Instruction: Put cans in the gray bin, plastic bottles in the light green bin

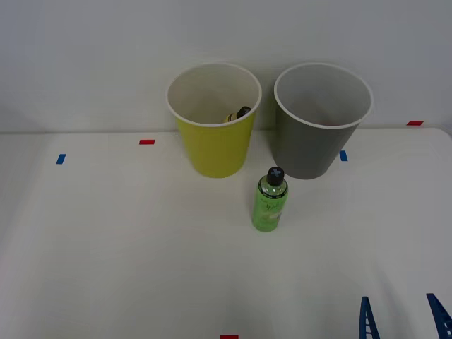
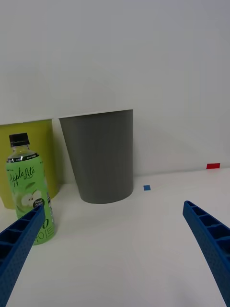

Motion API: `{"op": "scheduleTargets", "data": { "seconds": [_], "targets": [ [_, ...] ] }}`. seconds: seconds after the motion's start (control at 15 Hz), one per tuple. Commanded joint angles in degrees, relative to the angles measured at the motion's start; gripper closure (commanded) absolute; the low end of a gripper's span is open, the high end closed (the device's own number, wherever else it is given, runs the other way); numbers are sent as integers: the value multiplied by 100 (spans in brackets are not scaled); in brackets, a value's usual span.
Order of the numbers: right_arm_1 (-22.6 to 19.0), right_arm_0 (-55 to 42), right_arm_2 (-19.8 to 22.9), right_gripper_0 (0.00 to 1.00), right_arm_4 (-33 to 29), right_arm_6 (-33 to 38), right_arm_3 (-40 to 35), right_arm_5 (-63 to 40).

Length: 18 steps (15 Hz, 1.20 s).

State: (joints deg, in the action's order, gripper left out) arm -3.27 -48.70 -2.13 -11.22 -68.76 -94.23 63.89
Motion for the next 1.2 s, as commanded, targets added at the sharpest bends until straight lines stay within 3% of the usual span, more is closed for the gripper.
{"op": "scheduleTargets", "data": {
  "seconds": [0.07,1.2],
  "targets": [
    [1,1,46,0,-73,-68,-78,1],
    [1,1,54,0,-91,-85,-78,10]
  ]
}}
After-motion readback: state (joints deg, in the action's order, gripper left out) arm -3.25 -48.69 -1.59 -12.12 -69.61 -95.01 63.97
